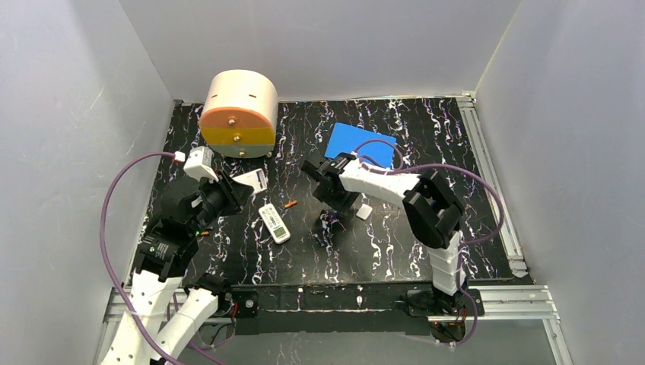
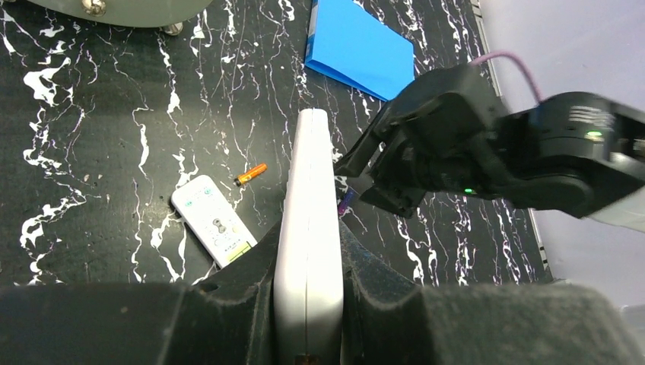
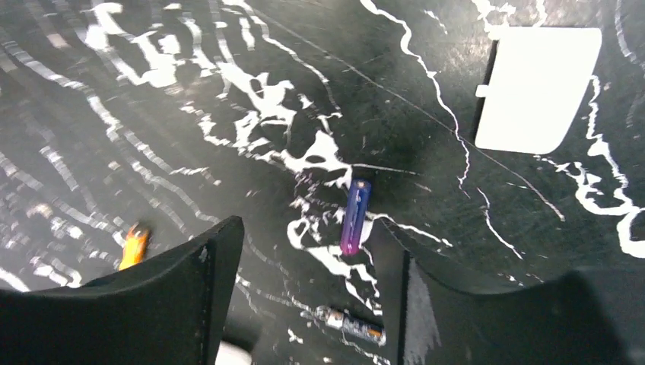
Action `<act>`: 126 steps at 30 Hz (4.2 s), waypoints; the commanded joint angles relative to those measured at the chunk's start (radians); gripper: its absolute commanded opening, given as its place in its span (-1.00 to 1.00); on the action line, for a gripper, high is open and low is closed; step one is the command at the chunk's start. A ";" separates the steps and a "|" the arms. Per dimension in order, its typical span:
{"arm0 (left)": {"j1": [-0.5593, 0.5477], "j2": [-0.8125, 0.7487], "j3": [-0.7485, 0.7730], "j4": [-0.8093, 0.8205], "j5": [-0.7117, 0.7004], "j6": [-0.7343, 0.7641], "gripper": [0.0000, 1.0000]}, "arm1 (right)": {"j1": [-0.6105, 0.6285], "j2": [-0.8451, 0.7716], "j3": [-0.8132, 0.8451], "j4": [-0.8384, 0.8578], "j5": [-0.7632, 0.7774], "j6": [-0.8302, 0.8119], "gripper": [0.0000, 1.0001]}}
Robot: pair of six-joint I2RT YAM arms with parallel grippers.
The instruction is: Load the batteries into the remote control
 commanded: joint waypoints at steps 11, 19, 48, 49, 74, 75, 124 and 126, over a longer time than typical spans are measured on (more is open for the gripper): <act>0.006 0.137 0.170 -0.037 0.028 0.161 -1.00 | -0.073 -0.286 -0.145 0.184 -0.408 -1.826 0.43; 0.006 0.186 0.236 -0.094 -0.111 0.144 -1.00 | -0.041 -0.222 -0.104 0.158 -0.381 -2.119 0.47; 0.006 0.201 0.238 -0.065 -0.132 0.076 -1.00 | 0.016 0.001 -0.121 0.272 -0.413 -2.213 -0.05; 0.005 0.200 0.234 -0.062 -0.128 0.073 -1.00 | 0.015 0.003 -0.120 0.254 -0.406 -2.211 -0.12; 0.005 0.217 0.150 0.065 0.002 0.024 -1.00 | -0.127 -0.216 -0.215 0.475 -0.437 -1.761 -0.97; 0.005 0.220 0.137 0.083 0.020 0.023 -1.00 | -0.136 -0.250 -0.228 0.490 -0.427 -1.727 -0.97; -0.005 0.522 -0.292 1.235 0.702 -0.674 -1.00 | -0.273 -0.496 0.048 0.290 -0.793 -0.827 -0.97; -0.005 0.524 -0.289 1.235 0.695 -0.673 -1.00 | -0.270 -0.487 0.063 0.257 -0.786 -0.847 -0.97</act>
